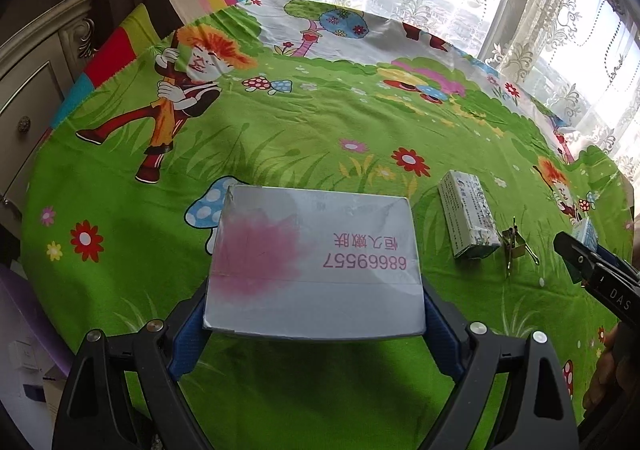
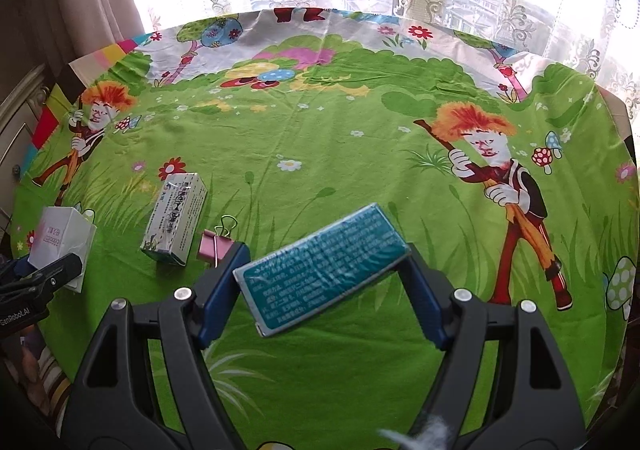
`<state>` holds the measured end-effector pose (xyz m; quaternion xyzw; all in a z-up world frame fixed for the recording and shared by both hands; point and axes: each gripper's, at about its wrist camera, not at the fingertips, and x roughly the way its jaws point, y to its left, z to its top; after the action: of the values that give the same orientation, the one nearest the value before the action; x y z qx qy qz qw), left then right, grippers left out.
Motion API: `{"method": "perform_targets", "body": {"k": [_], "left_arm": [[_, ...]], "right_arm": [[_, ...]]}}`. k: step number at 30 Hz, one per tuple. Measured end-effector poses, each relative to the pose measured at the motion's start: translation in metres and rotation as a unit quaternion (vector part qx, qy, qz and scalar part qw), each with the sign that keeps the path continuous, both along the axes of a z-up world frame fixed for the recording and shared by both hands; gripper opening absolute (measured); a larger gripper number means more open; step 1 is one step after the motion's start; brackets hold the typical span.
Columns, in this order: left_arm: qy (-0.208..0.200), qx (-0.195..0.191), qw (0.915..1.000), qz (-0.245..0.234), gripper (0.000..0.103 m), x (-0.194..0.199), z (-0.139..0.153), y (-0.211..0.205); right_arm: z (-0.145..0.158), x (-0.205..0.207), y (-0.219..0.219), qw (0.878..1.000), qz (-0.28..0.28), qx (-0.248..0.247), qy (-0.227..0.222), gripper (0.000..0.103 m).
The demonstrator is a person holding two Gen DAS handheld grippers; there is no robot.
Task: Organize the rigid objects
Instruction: 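Carry both boxes into the purple storage box and open both tools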
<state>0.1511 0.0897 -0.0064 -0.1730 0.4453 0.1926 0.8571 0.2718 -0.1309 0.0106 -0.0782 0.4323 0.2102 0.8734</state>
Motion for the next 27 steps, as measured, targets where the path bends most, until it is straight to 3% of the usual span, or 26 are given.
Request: {"method": "perform_targets", "body": {"k": [13,27], "left_arm": [[-0.023,-0.02,0.9992,0.027,0.091,-0.056,0.013,0.011],[-0.053,-0.036,0.9953,0.073,0.091,-0.122,0.027,0.046]], "right_arm": [[0.04,-0.055,0.043,0.998,0.055,0.016,-0.028,0.079],[0.058,-0.119,0.087,0.992,0.117,0.014,-0.036,0.079]]}}
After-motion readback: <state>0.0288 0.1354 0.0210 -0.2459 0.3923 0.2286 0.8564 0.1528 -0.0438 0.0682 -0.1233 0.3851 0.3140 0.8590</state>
